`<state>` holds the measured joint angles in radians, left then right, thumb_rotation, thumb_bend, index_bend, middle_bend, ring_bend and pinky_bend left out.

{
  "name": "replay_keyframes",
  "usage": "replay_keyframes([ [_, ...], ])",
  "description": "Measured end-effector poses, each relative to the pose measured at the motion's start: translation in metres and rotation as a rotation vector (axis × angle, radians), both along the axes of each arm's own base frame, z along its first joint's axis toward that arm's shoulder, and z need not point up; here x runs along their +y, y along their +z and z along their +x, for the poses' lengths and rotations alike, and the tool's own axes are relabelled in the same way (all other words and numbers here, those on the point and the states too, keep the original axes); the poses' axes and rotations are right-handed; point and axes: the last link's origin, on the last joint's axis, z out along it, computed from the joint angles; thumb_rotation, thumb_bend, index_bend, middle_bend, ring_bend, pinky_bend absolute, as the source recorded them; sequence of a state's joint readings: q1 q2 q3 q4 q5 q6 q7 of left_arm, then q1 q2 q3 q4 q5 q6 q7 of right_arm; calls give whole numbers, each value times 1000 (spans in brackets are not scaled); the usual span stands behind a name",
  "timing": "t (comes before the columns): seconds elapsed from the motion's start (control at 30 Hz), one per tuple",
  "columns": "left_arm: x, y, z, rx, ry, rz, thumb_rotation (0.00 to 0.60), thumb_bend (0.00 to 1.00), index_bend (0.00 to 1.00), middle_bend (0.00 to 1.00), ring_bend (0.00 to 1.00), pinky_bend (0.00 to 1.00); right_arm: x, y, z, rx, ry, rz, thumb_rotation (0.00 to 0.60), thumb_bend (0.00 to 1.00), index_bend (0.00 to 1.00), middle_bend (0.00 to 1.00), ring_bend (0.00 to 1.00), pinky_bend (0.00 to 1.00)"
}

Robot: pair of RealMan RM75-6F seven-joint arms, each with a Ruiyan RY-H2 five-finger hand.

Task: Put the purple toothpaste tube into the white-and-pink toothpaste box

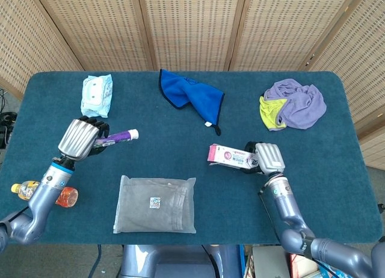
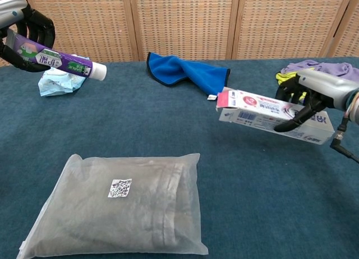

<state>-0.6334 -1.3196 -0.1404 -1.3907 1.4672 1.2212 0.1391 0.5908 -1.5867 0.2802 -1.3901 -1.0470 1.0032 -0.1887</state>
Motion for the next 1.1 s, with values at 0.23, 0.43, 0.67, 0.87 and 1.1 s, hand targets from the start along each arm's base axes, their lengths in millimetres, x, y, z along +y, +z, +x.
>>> replay_keyframes([
  [0.23,-11,6,24,-122,-29,-71,600,268,793,652,542,529,6,21,32,-108,24,-13,600,80,602,554,438,484],
  [0.43,-15,7,35,-259,-31,-129,600,267,793,652,542,529,10,28,43,-160,16,-4,600,80,602,555,438,484],
  [0.67,-17,-1,47,-365,-27,-188,600,268,793,652,542,529,16,29,49,-244,-18,33,600,80,602,554,438,484],
  [0.87,-15,-5,49,-386,5,-223,600,269,792,653,542,529,17,30,52,-316,-55,70,600,79,602,554,438,484],
  [1.1,-8,-6,49,-400,75,-282,600,268,793,653,542,529,18,31,57,-349,-59,96,600,80,602,553,438,484],
])
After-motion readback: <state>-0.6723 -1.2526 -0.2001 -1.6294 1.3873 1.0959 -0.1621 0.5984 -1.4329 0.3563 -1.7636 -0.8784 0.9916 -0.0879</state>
